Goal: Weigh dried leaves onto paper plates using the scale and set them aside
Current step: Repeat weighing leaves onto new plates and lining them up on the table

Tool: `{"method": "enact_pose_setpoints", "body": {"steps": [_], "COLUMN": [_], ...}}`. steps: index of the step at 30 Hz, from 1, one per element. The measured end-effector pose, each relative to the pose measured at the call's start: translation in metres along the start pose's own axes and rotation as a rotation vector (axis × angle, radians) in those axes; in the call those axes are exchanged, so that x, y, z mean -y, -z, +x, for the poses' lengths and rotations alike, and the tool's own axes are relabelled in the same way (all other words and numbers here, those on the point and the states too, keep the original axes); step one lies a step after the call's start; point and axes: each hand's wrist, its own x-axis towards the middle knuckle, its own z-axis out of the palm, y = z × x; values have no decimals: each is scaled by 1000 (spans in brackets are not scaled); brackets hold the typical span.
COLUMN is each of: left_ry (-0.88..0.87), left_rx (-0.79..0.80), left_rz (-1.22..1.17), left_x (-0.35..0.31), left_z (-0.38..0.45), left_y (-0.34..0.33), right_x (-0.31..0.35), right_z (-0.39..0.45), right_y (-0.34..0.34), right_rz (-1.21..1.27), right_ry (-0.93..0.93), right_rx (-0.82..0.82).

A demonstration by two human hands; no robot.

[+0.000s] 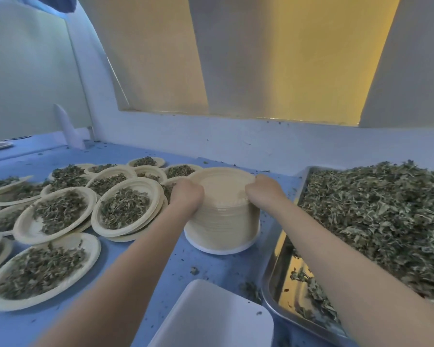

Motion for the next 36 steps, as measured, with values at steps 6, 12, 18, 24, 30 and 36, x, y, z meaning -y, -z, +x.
{"method": "enact_pose_setpoints", "body": {"steps": [6,12,18,24,30,36], "left_ry": [3,-54,-157,-155,-105,-37], "left_rx": [3,-24,6,-28,66,83], "left_rz": [90,112,-60,-139,-131,-95], "left_x": [-16,-36,-22,23,84,115], "left_z": [-1,-16,-76,-149,-187,-196], "left_y": [11,30,47,62,55,45], "right_x": [12,27,25,2,-37,-56], "right_z": [1,-19,-73,-153,-199,-211], "right_y": [17,39,44,18,-26,-45], "right_rz": [-94,-68,-77,-80,-182,-416], "right_ry": [76,123,175,252,172,145], "right_rx": [-14,-63,-86,-114,-78,-71]}}
